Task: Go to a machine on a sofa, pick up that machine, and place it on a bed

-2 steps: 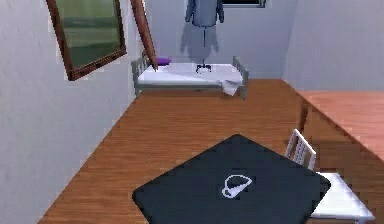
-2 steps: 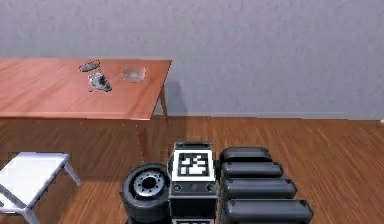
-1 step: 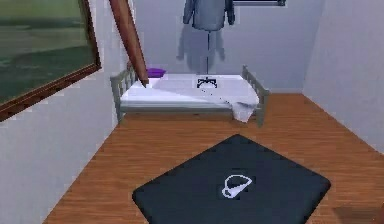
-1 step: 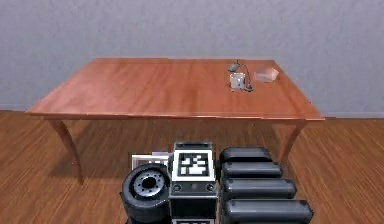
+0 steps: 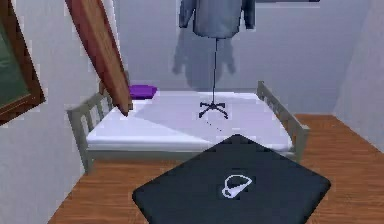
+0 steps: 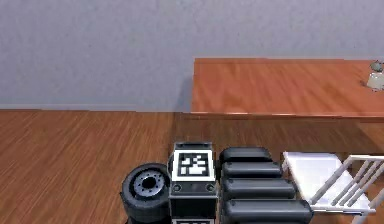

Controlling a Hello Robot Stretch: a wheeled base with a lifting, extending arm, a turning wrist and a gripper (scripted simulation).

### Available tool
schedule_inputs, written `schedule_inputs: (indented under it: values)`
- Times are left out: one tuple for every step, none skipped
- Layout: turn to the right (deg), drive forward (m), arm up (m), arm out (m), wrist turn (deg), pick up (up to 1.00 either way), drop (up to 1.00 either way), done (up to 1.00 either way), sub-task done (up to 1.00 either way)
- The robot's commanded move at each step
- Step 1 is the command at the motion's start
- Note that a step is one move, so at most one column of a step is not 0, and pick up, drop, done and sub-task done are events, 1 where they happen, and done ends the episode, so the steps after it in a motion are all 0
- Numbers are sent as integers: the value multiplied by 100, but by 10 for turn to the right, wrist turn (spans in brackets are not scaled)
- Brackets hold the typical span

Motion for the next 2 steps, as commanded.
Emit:
schedule_inputs:
  values:
    - [0, 100, 0, 0, 0, 0, 0, 0, 0]
    - [-60, 0, 0, 0, 0, 0, 0, 0, 0]
